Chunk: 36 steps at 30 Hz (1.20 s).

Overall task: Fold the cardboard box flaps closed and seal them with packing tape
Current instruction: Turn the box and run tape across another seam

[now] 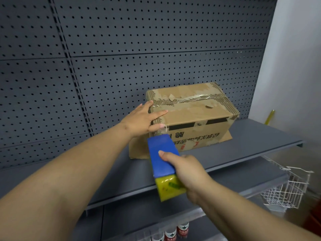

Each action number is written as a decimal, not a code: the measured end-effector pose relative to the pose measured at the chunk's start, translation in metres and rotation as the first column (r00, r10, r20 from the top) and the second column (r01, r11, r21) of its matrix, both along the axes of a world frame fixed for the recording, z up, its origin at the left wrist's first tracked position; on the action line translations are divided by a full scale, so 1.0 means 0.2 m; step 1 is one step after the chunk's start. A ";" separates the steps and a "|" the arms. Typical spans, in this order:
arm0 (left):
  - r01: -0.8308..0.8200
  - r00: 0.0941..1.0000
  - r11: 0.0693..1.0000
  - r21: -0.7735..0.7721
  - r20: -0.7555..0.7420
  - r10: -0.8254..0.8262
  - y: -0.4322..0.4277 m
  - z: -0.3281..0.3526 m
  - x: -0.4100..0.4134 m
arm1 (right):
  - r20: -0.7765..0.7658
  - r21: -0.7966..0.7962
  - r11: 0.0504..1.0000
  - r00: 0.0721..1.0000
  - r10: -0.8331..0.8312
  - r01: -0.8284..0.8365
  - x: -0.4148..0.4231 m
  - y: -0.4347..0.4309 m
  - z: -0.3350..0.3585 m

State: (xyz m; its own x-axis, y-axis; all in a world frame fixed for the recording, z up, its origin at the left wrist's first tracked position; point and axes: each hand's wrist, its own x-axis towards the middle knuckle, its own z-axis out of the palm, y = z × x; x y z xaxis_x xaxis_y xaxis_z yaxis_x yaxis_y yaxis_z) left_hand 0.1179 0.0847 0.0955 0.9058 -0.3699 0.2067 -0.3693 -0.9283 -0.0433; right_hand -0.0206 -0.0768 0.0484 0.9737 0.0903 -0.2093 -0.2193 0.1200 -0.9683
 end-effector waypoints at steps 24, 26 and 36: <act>-0.010 1.000 0.998 0.054 0.006 0.010 0.00 0.00 -0.02 | 0.006 0.000 1.000 1.000 -0.030 0.030 0.08 0.00 0.11; -0.012 1.000 0.999 0.048 0.007 0.011 0.00 0.00 -0.02 | -0.006 -0.047 0.998 0.999 -0.038 0.038 0.09 0.01 0.12; 0.068 0.984 0.997 0.020 0.164 -0.071 -0.01 -0.05 -0.01 | 0.001 0.012 0.991 0.991 -0.136 0.136 0.01 -0.18 0.03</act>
